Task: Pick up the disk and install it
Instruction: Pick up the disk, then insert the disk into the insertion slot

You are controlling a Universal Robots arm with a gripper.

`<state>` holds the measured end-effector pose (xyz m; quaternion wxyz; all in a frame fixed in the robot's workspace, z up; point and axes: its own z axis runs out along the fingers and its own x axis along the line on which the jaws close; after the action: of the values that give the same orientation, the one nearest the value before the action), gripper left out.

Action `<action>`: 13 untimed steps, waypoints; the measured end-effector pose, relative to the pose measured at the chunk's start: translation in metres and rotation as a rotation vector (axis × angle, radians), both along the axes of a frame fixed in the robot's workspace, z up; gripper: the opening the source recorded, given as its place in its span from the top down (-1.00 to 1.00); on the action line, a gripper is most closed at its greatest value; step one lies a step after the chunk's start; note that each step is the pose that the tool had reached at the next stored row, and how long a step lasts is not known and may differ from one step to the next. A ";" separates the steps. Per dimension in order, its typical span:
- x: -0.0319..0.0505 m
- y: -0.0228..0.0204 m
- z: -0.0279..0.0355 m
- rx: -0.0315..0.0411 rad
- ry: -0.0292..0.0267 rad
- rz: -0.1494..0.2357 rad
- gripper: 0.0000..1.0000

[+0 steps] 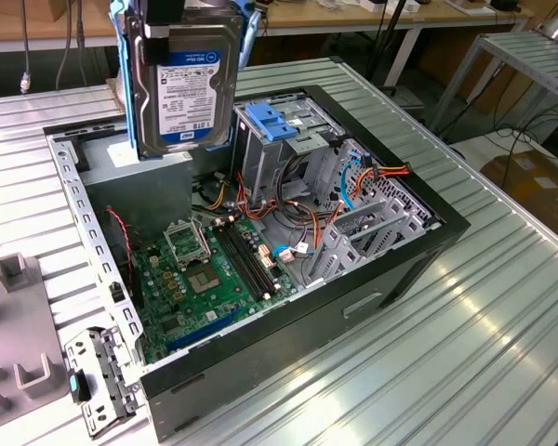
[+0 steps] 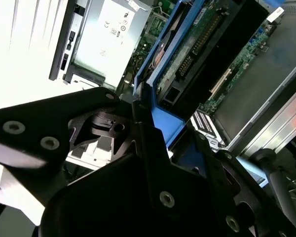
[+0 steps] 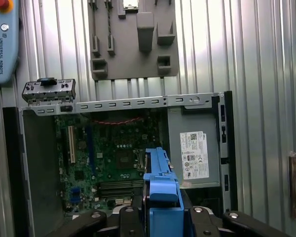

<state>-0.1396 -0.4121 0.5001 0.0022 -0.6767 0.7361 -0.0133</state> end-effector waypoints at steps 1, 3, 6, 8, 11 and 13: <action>0.0029 0.0000 -0.0002 -0.0005 0.0000 0.000 0.26; 0.0123 0.0000 -0.0013 -0.0021 -0.0001 -0.001 0.26; 0.0212 0.0000 -0.0024 -0.0028 -0.0001 -0.001 0.26; 0.0235 0.0000 -0.0025 -0.0031 0.0000 -0.002 0.26; 0.0253 0.0000 -0.0025 -0.0031 -0.0001 -0.002 0.26; 0.0254 0.0000 -0.0025 -0.0031 -0.0001 -0.002 0.26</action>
<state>-0.1142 -0.4121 0.4975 0.0012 -0.6760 0.7367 -0.0145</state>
